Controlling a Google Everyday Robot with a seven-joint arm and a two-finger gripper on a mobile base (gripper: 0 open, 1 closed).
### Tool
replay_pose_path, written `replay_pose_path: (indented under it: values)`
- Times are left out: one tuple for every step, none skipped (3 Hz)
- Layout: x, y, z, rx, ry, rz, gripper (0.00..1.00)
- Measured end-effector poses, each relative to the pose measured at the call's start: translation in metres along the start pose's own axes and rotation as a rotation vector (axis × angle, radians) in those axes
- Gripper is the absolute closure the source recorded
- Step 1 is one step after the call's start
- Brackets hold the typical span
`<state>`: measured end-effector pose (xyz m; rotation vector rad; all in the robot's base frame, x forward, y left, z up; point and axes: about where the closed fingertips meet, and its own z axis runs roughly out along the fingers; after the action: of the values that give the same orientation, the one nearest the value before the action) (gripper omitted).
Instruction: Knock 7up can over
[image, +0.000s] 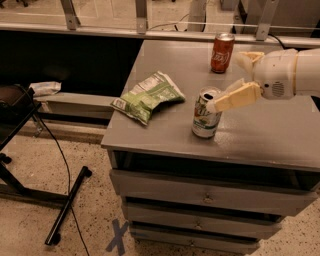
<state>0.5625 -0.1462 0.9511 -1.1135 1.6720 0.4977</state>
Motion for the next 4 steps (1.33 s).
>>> replay_pose_path:
  values:
    - [0.015,0.019,-0.002,-0.029,-0.051,0.065,0.0]
    - [0.027,0.039,0.0,-0.037,-0.099,0.116,0.0]
    - [0.04,0.051,0.014,-0.023,-0.132,0.14,0.0]
    - [0.05,0.053,0.034,0.007,-0.164,0.141,0.0]
